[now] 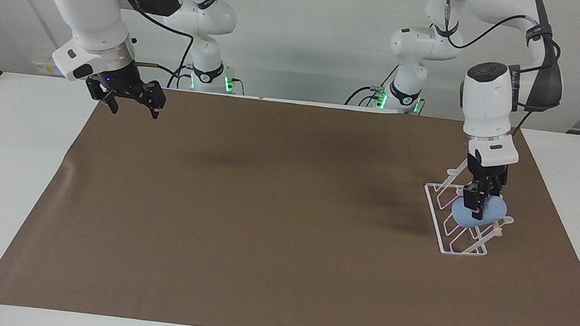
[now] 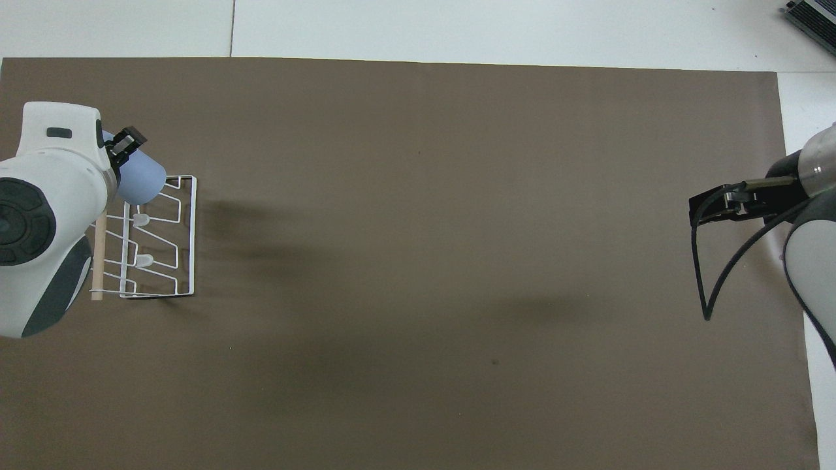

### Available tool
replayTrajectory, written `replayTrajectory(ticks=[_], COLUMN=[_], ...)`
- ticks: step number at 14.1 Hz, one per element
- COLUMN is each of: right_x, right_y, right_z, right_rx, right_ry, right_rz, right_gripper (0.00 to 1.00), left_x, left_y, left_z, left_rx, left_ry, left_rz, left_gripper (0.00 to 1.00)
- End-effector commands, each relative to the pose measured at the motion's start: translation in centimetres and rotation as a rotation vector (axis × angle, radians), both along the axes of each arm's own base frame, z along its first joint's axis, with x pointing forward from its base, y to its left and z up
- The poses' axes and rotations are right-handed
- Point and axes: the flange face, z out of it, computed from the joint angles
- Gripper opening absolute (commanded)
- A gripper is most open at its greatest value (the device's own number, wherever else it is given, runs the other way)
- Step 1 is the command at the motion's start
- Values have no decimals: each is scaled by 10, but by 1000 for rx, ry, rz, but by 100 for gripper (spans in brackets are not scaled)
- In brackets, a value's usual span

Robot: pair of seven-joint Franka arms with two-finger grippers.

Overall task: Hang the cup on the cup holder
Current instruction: 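Lower the cup onto a rack peg with the left gripper, then open the left gripper and withdraw it from the cup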

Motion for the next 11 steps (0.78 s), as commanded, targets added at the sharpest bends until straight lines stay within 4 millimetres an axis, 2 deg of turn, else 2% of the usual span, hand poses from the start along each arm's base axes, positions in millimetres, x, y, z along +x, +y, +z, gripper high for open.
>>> replayTrajectory(ticks=[1,5,6,7,9,11], right_x=[-2,-2,-2,-2,-2,-2], right_y=[-2,-3,-3,-3,-3,-3], right_z=[-1,0,0,0,0,0], right_rx=[20,21,21,21,21,21], right_ry=[-4,-6,-6,-6,-6,-6], right_rz=[16,15,15,15,15,16], right_gripper=[100,100,100,100,100,100], left_x=[-7,-3,-5,-4,-5,-2], left_y=[-2,-9,-21,-23,-24,-15], left_z=[3,14,14,14,17,35], left_rx=[30,30,26,8,-21,-70], left_ry=[4,17,20,27,73,160], left_rz=[-42,-31,-50,-54,-118,-197], left_gripper=[100,100,100,100,100,100])
